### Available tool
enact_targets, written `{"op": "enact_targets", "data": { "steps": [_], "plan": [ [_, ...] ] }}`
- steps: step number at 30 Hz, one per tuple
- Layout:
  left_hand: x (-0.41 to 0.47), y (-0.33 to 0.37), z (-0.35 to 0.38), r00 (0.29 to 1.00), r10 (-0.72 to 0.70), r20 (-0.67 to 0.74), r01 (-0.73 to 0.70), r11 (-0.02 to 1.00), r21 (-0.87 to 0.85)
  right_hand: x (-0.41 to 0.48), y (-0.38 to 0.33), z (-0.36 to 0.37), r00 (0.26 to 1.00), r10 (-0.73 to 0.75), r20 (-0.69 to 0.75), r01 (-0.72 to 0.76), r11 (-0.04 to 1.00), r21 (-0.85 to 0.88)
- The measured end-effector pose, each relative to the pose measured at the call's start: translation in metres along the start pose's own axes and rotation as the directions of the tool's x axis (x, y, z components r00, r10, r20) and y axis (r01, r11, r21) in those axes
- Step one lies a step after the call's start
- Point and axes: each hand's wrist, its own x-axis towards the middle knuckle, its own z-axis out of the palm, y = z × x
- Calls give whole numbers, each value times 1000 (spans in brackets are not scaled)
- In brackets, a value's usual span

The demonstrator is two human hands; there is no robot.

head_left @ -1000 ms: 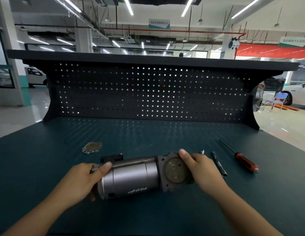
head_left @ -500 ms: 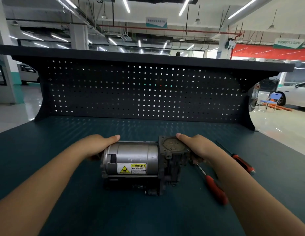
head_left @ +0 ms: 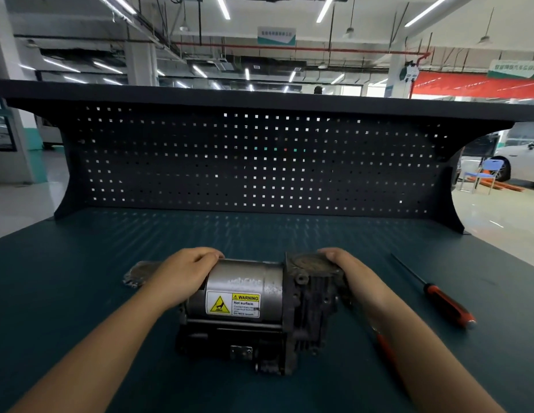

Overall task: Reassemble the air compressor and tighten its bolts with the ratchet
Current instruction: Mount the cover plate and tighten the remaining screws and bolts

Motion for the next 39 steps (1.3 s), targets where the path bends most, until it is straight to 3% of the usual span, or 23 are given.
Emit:
{"op": "enact_targets", "data": {
  "steps": [3,5,7,9,10,13,16,22,30,39],
  "plan": [
    [-9,-4,1,998,24,-58,-26,999,-35,-7,19,8,983,-183,-18,183,981,67],
    [-16,-8,4,998,22,-62,-32,987,-154,-11,31,9,947,-319,-41,322,939,118],
    [-16,-18,2,994,-81,-74,43,909,-414,-13,40,10,911,-413,-15,410,901,142],
    [-7,-45,-4,940,-280,-195,109,788,-607,-14,40,12,883,-469,13,464,878,116],
    [-2,-63,-9,883,-377,-279,157,798,-582,-14,40,13,882,-472,7,467,876,120],
    [6,-131,-16,735,-524,-431,465,852,-242,-14,38,18,891,-452,-32,452,879,154],
    [13,-170,-15,737,-555,-385,605,796,9,-14,41,19,900,-435,-34,433,880,195],
    [36,-174,-7,867,-377,-325,461,856,235,-15,44,20,907,-419,-28,416,886,207],
    [55,-197,0,894,-260,-365,406,815,413,-18,39,22,914,-405,-31,404,896,185],
    [61,-194,4,918,-212,-335,306,916,258,-21,36,20,925,-378,-42,379,905,191]
  ]
}}
